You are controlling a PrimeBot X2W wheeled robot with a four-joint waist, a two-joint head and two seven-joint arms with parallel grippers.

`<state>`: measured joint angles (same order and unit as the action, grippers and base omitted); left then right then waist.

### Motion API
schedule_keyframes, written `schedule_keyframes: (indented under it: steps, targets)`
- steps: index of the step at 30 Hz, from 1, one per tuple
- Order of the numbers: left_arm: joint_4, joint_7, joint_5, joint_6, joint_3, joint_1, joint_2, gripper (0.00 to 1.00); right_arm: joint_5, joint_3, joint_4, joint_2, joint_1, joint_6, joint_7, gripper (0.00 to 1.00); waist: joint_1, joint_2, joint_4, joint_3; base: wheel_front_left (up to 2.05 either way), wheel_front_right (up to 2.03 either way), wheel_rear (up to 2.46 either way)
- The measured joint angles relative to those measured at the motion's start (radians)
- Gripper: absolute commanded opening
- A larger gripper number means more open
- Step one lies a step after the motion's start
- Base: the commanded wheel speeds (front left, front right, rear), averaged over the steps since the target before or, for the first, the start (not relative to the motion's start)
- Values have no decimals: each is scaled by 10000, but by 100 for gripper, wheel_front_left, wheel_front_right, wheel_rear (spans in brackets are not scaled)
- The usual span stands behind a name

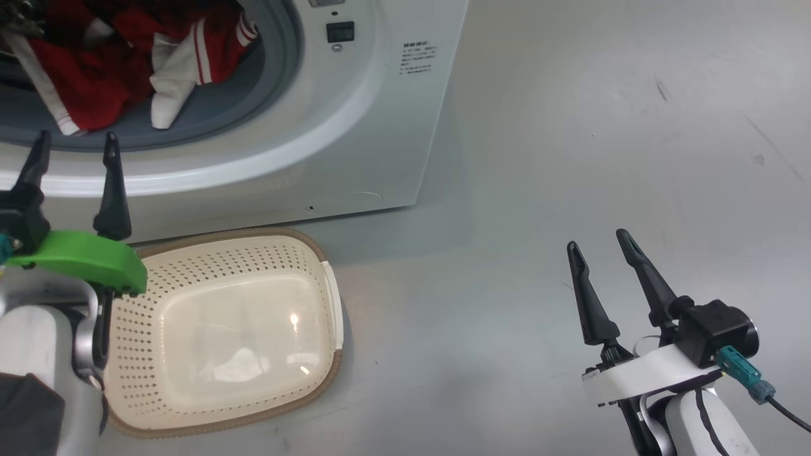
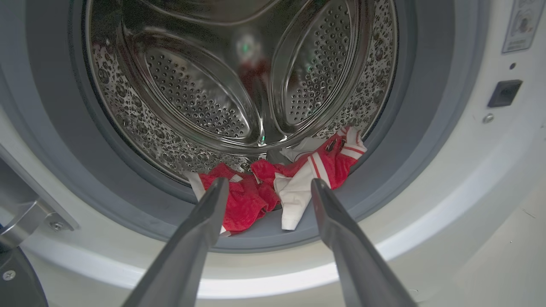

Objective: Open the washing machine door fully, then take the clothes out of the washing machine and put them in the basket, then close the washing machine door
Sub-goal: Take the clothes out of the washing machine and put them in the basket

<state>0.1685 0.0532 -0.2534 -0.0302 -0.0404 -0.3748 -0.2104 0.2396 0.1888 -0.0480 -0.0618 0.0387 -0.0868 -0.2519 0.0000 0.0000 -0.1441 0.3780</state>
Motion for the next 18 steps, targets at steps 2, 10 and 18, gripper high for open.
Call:
schedule_keyframes:
  steps: [2, 10, 18]
  targets:
    - [242, -293, -17, -94, 109, -415, -36, 100, 13, 71, 0, 15, 165, -2, 0, 100, 0, 0, -210, 228, 0, 0, 0]
    - [1373, -1421, 12, -410, 433, -2013, -449, 100, 130, 232, -8, 82, 537, -4, 0, 100, 0, 0, -980, 1025, 0, 0, 0]
    - [2431, -2548, 399, -673, 744, -3473, -874, 100, 244, 353, -13, 153, 853, -4, 0, 100, 0, 0, -1456, 1718, 0, 0, 0]
